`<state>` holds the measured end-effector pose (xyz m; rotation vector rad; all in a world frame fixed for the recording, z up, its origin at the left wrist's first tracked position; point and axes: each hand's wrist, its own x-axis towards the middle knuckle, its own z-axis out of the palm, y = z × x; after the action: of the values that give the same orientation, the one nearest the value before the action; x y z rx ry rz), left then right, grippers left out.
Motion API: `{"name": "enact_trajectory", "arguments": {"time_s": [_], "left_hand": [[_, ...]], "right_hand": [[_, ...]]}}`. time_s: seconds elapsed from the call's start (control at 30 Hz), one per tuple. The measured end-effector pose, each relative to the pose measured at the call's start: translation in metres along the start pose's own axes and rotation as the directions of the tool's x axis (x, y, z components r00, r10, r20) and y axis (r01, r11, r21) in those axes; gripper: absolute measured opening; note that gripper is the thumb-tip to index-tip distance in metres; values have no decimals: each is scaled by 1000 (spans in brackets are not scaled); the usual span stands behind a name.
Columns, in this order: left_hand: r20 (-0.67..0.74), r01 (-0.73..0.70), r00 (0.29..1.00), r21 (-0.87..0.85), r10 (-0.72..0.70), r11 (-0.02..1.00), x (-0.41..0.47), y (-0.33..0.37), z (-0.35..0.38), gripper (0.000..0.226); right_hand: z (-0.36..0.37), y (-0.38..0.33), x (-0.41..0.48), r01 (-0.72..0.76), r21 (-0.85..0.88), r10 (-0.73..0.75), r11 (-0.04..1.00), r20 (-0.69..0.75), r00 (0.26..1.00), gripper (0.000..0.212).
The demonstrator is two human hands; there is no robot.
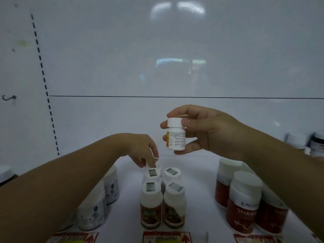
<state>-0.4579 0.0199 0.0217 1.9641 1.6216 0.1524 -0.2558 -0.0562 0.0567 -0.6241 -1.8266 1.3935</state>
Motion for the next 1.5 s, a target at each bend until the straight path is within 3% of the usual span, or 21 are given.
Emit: {"name": "enact_trajectory", "arguments": {"time_s": [0.1, 0.17, 0.23, 0.3, 0.33, 0.4, 0.5, 0.63, 0.8, 0.9, 1.0, 1.13, 1.3, 1.4, 1.5], "left_hand": [[12, -4, 1000, 25, 3, 1000, -8, 1, -3, 22], [-104, -99, 989, 64, 106, 993, -16, 6, -6, 12], [-229, -277, 942, -111, 247, 954, -33, 22, -10, 17], [-286, -463, 881, -358, 377, 811, -58, 46, -11, 22], [-313, -534, 844, -402, 436, 744, -71, 58, -10, 22], [-361, -627, 777, -364, 516, 689, -91, 79, -2, 20], [-432, -669, 721, -232, 541, 706, -101, 105, 22, 18], [-490, -653, 706, -174, 511, 737, -99, 142, 48, 14], [-577, -637, 659, -87, 482, 766, -86, 207, 89, 6], [-606, -610, 652, -61, 456, 790, -71, 251, 122, 3], [-621, -574, 647, -15, 442, 819, -51, 285, 155, 9], [-635, -517, 664, -9, 395, 856, -29, 307, 189, 10], [-691, -506, 678, -192, 250, 841, -13, 307, 212, 23], [-731, -517, 683, -480, 3, 708, -7, 297, 230, 27], [-638, -435, 746, -684, -190, 586, -1, 284, 250, 36]], "right_hand": [[3, -1, -8, 11, 44, -11, 999, 10, 1000, 21], [4, -1, -16, 10, 89, -10, 996, 5, 1000, 25], [2, 0, -23, 9, 126, -5, 992, -32, 999, 26], [-1, 0, -30, 16, 147, -5, 989, -77, 997, 23], [-3, 0, -34, 20, 153, -5, 988, -98, 995, 22], [-7, -1, -43, 22, 186, 3, 982, -134, 991, 22], [-17, -3, -61, 50, 253, -7, 966, -170, 985, 19], [-43, -3, -91, 61, 248, -12, 967, -198, 980, 15], [-100, -5, -146, 40, 119, -4, 992, -288, 958, 10], [-141, -9, -185, -15, -89, -17, 996, -339, 941, 9], [-174, -7, -216, -69, -366, -83, 928, -385, 919, 15], [-205, 12, -233, -71, -421, -91, 904, -353, 931, 24], [-224, 37, -223, -43, -418, -125, 907, -365, 922, 26], [-231, 52, -206, -61, -464, -123, 884, -357, 926, 35], [-236, 64, -186, -136, -473, -48, 871, -356, 933, 32]]}}
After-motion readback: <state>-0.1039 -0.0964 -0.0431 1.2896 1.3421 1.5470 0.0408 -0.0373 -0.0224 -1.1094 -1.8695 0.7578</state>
